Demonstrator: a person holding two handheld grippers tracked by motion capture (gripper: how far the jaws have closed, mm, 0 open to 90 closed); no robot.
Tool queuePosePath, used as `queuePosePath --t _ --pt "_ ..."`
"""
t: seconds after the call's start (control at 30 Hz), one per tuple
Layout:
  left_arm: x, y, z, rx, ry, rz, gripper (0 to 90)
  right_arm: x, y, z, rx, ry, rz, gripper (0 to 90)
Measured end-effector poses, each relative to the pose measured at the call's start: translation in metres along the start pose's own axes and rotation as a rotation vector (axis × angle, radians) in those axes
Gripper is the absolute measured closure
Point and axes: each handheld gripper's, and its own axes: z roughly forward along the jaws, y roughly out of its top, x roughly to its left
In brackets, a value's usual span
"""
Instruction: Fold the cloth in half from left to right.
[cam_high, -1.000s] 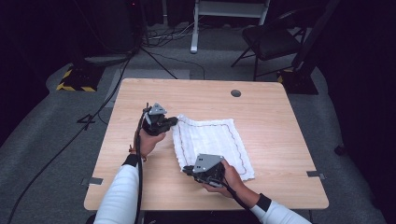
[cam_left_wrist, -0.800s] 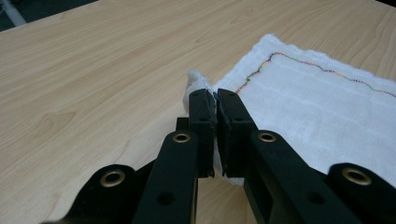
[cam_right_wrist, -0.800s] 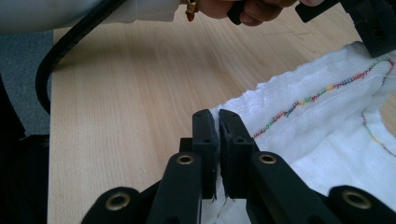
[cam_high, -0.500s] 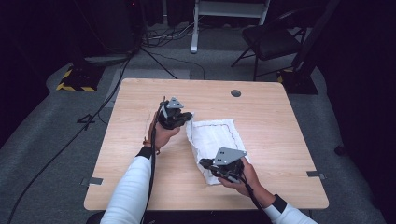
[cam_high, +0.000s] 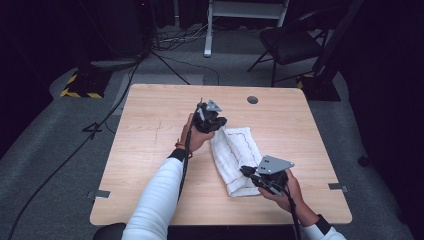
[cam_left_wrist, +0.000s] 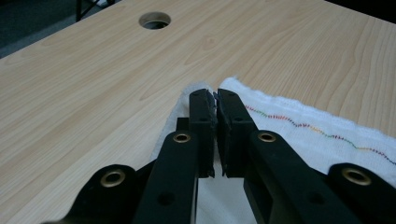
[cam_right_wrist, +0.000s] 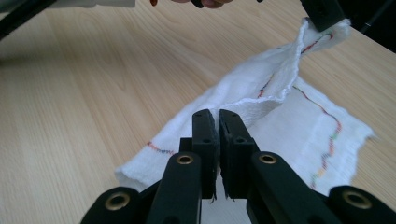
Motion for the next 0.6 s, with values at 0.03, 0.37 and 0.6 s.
queuePosePath --t 0.03,0.37,0.6 --pt "-0.002 0.002 0.005 0.008 -0.012 0.004 85.3 -0.002 -0.003 -0.003 0.003 -0.009 0.008 85.9" --pt "-0.024 0.017 0.044 0.033 -0.041 0.040 85.1 -0.017 -0.033 -0.023 0.054 -0.054 0.058 85.7" --pt "-0.034 0.022 0.063 0.040 -0.038 0.041 83.6 -0.023 -0.047 -0.028 0.102 -0.078 0.063 85.1"
